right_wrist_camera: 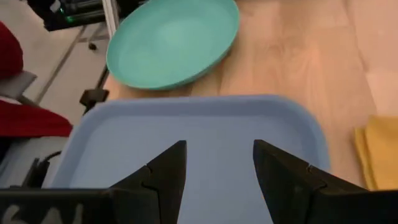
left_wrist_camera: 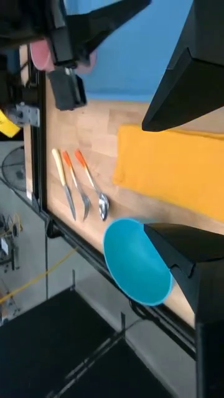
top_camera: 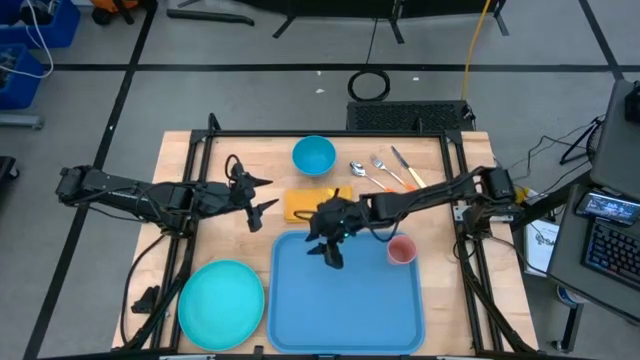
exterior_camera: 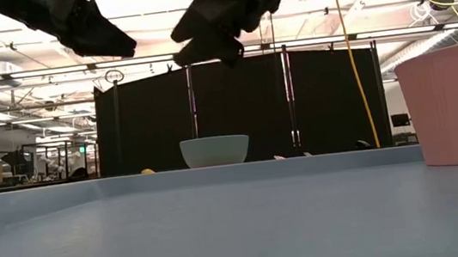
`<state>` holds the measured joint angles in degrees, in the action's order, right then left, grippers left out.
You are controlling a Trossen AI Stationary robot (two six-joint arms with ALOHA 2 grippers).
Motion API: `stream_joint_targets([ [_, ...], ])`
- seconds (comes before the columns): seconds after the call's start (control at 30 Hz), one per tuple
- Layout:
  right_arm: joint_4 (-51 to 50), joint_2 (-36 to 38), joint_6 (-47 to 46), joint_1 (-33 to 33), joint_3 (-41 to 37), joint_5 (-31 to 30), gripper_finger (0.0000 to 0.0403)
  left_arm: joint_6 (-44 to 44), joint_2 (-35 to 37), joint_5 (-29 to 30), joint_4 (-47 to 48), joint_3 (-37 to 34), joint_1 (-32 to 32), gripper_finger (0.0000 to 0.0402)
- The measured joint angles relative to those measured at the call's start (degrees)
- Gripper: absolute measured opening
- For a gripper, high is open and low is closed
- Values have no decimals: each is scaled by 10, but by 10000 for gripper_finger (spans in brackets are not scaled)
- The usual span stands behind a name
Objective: Set up tray
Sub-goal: Put the blue plate at the bottom of the pink cup on the blue serving tray
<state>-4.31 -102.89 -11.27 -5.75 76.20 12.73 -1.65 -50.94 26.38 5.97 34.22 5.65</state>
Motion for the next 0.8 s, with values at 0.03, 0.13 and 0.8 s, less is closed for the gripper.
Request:
stream_joint_targets([
  [0.03,14,-6,-1,-3,0,1,178,-1,0,-6,-1,0,0,255],
  [0.13,37,-22,-18,-11,1,11,178,-5,0,-12,-1,0,4,255],
  [0.8,184,-101,-98,-22,1,83,178,-43,0,-11,4,0,55,255],
])
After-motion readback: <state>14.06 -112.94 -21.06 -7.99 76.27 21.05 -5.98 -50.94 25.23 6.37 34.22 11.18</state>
